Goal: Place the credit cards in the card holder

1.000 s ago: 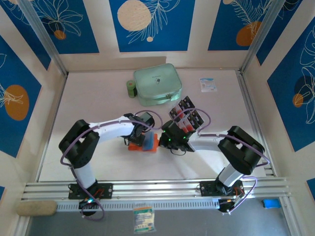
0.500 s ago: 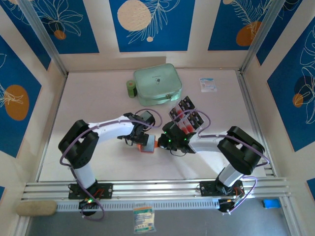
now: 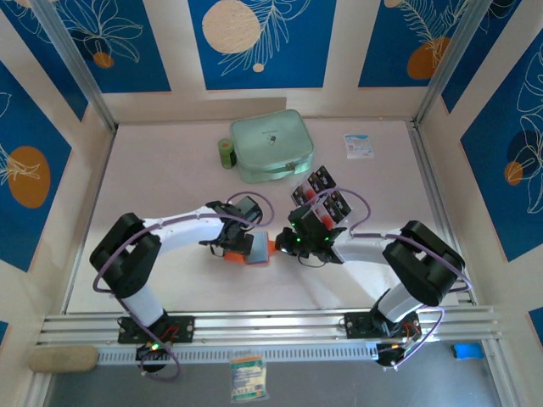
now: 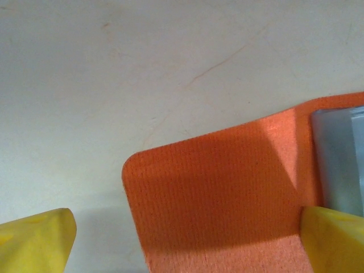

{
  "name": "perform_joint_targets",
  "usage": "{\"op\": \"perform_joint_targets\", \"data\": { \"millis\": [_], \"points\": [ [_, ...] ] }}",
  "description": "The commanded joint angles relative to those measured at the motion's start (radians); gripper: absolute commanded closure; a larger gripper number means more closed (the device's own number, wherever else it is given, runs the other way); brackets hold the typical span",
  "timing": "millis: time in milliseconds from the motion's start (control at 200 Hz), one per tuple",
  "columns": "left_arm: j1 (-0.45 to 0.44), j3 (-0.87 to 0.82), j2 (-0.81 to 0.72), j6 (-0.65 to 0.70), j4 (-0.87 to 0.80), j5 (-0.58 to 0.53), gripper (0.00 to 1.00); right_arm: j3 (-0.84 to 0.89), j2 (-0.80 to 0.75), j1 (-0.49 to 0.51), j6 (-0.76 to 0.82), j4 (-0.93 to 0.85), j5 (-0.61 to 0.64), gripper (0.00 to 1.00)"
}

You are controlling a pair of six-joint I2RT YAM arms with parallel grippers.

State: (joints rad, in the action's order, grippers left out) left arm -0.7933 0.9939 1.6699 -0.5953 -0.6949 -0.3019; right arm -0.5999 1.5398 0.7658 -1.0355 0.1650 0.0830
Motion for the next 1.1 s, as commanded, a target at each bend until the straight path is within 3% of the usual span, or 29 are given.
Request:
{"op": "perform_joint_targets", "data": {
  "millis": [0,270,430,835,1095],
  "points": [
    [-0.008,-0.03,-0.017,0.017,-0.028,-0.007,0.0,0.007,-0.026,-0.017,0.022,-0.029,-0.018,0.89],
    [-0.006,-0.04,-0.017,0.047,0.003,-0.007,0.0,0.007,-0.188,-0.006,0.026,-0.11,0.015,0.86],
    [-0.007,-0.044,-0.02,0.056,0.017,-0.003,0.0,-0.029,-0.224,0.029,0.028,-0.144,0.023,0.98],
    [-0.007,-0.041,-0.021,0.057,0.02,-0.005,0.0,-0.138,0.006,0.144,-0.007,-0.032,-0.004,1.0],
    [-0.005,-0.033,-0.039,0.06,0.007,-0.012,0.0,-0.096,0.101,0.122,-0.03,0.01,0.019,1.0]
  ]
}}
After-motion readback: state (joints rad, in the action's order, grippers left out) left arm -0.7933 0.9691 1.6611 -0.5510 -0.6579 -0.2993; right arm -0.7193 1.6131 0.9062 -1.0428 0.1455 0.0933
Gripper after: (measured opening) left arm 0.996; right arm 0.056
